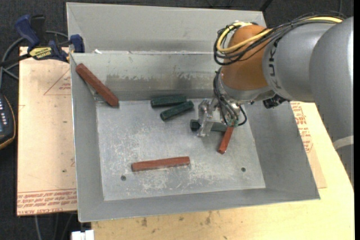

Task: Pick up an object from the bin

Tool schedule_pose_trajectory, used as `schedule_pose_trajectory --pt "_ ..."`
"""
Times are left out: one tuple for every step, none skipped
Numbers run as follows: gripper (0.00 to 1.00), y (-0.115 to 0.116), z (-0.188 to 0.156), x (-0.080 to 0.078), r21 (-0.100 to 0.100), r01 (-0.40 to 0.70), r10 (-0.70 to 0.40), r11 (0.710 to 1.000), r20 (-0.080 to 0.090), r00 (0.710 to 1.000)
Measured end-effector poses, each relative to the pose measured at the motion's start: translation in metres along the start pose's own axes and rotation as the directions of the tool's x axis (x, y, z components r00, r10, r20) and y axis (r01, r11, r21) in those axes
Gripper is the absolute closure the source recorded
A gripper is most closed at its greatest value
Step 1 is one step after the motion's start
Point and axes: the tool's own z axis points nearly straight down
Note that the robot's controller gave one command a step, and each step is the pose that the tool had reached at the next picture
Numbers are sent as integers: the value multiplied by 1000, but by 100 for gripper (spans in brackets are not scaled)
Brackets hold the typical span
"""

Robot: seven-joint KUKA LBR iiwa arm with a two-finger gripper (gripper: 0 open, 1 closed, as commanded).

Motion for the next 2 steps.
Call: schedule_pose_trajectory --pt "100 -10 -126 -7 0 -35 35 999 8 999" --pt "100 -9 -225 9 0 -3 3 1000 9 1000"
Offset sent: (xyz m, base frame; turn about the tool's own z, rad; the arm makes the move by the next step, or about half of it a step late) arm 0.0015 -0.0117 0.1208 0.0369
